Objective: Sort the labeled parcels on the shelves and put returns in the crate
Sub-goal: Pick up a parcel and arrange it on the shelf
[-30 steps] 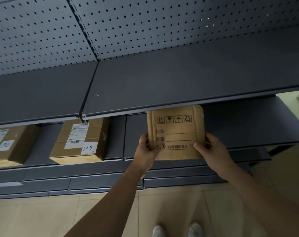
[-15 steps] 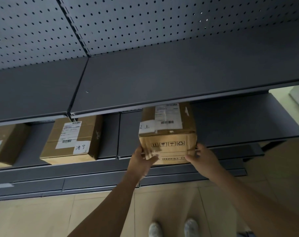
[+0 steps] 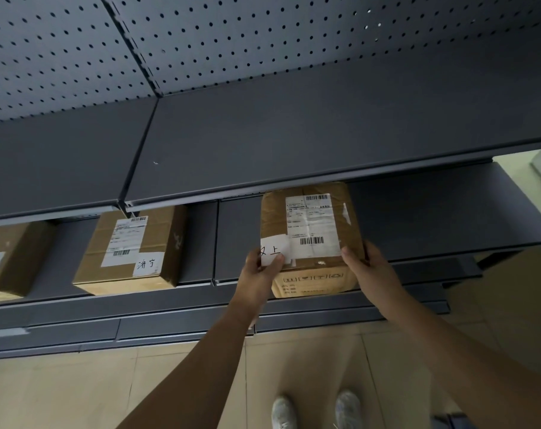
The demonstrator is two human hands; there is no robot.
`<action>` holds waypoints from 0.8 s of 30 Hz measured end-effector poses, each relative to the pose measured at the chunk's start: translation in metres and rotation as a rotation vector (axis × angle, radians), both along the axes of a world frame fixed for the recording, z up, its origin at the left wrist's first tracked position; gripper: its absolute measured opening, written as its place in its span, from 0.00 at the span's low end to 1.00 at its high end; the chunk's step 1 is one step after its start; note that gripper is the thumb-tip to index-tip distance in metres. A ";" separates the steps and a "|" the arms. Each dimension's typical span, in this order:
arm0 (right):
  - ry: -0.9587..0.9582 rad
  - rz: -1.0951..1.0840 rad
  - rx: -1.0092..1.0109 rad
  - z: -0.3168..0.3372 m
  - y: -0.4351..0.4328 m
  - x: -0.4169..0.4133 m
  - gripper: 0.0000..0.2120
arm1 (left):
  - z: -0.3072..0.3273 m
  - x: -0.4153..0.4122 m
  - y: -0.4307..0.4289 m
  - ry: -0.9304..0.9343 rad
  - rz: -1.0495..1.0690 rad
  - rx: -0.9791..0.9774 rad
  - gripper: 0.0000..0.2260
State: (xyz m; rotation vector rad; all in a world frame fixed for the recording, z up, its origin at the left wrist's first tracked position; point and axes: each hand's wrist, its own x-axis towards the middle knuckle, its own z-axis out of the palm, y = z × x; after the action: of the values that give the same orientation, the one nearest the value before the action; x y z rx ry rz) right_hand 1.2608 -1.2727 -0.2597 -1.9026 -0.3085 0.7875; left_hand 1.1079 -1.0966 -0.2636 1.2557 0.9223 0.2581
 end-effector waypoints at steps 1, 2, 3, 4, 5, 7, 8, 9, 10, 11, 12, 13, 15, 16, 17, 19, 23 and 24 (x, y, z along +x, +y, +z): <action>0.008 -0.009 0.000 -0.001 0.002 0.003 0.26 | -0.002 0.002 0.002 -0.004 0.009 -0.010 0.17; 0.026 -0.020 0.015 -0.002 0.005 0.005 0.24 | -0.002 0.004 0.003 -0.009 0.018 -0.022 0.18; 0.052 -0.030 0.037 -0.001 0.007 0.007 0.22 | -0.003 0.006 0.004 -0.011 0.034 -0.041 0.19; 0.076 -0.040 0.062 0.000 0.009 0.007 0.21 | -0.004 0.007 0.005 -0.009 0.049 -0.062 0.19; 0.091 -0.046 0.082 0.003 0.011 0.007 0.20 | -0.004 0.009 0.005 -0.009 0.059 -0.082 0.19; 0.105 -0.058 0.114 0.006 0.012 0.006 0.18 | -0.003 0.010 0.004 -0.008 0.060 -0.104 0.17; 0.110 -0.065 0.126 0.008 0.011 0.004 0.18 | -0.002 0.008 0.002 -0.012 0.063 -0.109 0.17; 0.112 -0.065 0.127 0.011 0.009 0.002 0.18 | 0.000 0.006 -0.001 -0.018 0.065 -0.109 0.16; 0.114 -0.060 0.126 0.013 0.007 -0.001 0.18 | 0.002 0.002 -0.004 -0.017 0.064 -0.099 0.16; 0.116 -0.057 0.124 0.015 0.002 -0.005 0.18 | 0.004 -0.003 -0.008 -0.013 0.062 -0.081 0.16; 0.121 -0.057 0.128 0.017 -0.003 -0.009 0.18 | 0.007 -0.010 -0.012 -0.010 0.060 -0.064 0.16; 0.126 -0.057 0.134 0.019 -0.010 -0.014 0.18 | 0.009 -0.017 -0.018 -0.011 0.062 -0.053 0.16; 0.140 -0.052 0.150 0.025 -0.025 -0.024 0.18 | 0.018 -0.033 -0.031 -0.022 0.059 -0.040 0.16; 0.144 -0.047 0.154 0.029 -0.032 -0.029 0.19 | 0.024 -0.040 -0.038 -0.025 0.052 -0.036 0.16; 0.140 -0.041 0.159 0.033 -0.039 -0.035 0.21 | 0.030 -0.047 -0.046 -0.031 0.045 -0.032 0.17; 0.124 -0.043 0.175 0.042 -0.053 -0.045 0.24 | 0.044 -0.060 -0.057 -0.046 0.039 -0.013 0.18; 0.069 -0.050 0.203 0.061 -0.077 -0.062 0.25 | 0.072 -0.081 -0.074 -0.068 0.016 0.057 0.19; 0.064 -0.058 0.215 0.066 -0.081 -0.066 0.25 | 0.079 -0.087 -0.077 -0.068 0.001 0.076 0.20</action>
State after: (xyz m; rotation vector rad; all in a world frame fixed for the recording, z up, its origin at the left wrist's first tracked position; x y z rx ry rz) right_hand 1.1947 -1.3539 -0.1936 -1.6740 -0.2853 0.7444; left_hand 1.0214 -1.1738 -0.1848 1.3083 0.8616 0.3366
